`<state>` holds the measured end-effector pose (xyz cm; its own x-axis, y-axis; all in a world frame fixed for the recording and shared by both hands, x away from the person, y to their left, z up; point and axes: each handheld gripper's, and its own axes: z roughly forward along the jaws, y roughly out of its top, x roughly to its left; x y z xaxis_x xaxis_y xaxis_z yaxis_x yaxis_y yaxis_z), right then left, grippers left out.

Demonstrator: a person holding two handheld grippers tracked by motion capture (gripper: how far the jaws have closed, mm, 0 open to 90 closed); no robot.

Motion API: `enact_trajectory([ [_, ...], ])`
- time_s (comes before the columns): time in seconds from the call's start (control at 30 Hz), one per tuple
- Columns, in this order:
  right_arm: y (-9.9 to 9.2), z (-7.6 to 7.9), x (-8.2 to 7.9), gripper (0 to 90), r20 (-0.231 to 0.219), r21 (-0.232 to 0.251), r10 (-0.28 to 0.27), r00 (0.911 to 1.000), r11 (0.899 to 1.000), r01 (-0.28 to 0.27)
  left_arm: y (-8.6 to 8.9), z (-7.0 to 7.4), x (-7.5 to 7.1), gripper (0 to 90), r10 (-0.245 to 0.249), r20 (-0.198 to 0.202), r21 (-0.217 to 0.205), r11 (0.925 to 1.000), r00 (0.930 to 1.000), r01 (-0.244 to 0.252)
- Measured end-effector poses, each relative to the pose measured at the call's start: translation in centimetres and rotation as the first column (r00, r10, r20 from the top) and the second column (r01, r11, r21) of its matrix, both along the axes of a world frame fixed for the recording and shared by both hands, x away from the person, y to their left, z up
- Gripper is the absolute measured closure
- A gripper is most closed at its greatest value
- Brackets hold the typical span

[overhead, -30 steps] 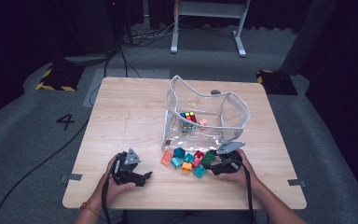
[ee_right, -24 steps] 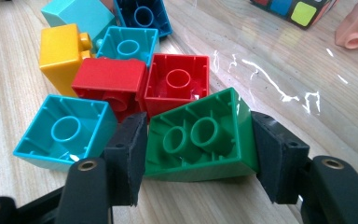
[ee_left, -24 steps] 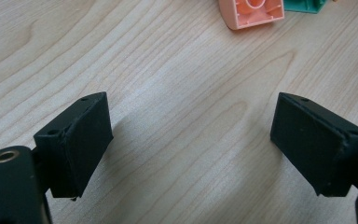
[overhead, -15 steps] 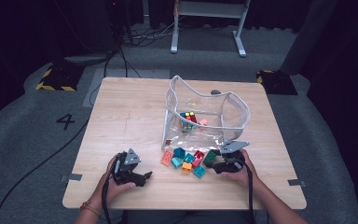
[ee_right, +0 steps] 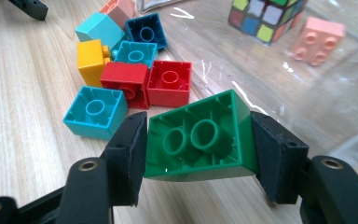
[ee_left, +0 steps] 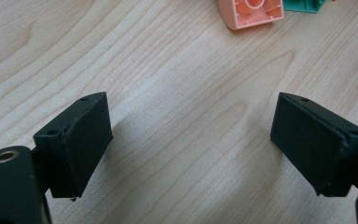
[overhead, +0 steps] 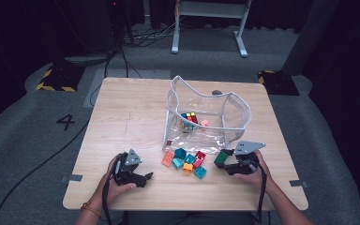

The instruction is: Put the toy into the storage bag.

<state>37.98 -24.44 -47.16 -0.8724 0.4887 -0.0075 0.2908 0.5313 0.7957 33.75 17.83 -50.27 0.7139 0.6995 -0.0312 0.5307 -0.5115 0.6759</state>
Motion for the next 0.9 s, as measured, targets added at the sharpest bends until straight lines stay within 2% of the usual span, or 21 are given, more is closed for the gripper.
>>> enact_trajectory([
  [0.07, -0.7, 0.2, 0.0, 41.0, 0.003, 0.009, 0.012, 0.9999, 1.000, -0.012, 0.0, 0.0, 0.0, 12.6, 0.000, 0.000, 0.000, 1.0000, 1.0000, 0.000],
  [0.2, -2.5, 0.4, 0.0, 41.1, 0.009, 0.013, -0.009, 0.9999, 1.000, 0.009, 0.0, 0.0, 0.0, 12.6, 0.002, 0.001, 0.000, 1.0000, 1.0000, -0.002],
  [0.3, -3.8, 0.8, 0.0, 41.1, 0.012, 0.016, -0.033, 0.9994, 0.999, 0.033, 0.0, 0.0, 0.0, 12.6, 0.001, 0.001, 0.000, 1.0000, 1.0000, -0.001],
  [0.37, -4.5, 1.2, -0.1, 41.1, 0.028, 0.005, -0.073, 0.9969, 0.997, 0.073, 0.0, 0.0, 0.0, 12.6, 0.002, 0.001, 0.000, 1.0000, 1.0000, -0.002],
  [0.5, -5.8, 1.9, -0.3, 41.1, 0.062, 0.006, -0.108, 0.9923, 0.994, 0.108, 0.0, 0.0, 0.0, 12.6, 0.002, 0.001, 0.000, 1.0000, 1.0000, -0.002],
  [0.6, -6.8, 2.8, -0.2, 41.1, 0.071, 0.035, -0.133, 0.9886, 0.991, 0.130, 0.0, 0.0, 0.0, 12.6, 0.002, 0.001, 0.000, 1.0000, 1.0000, -0.002],
  [0.73, -7.6, 4.3, 0.2, 41.1, 0.090, 0.045, -0.167, 0.9818, 0.986, 0.164, 0.0, 0.0, 0.0, 12.6, 0.003, 0.001, 0.001, 1.0000, 1.0000, -0.003],
  [0.9, -8.6, 6.3, 1.0, 41.1, 0.106, 0.081, -0.196, 0.9748, 0.979, 0.188, 0.0, 0.0, 0.0, 12.6, 0.003, 0.001, 0.000, 1.0000, 1.0000, -0.003],
])
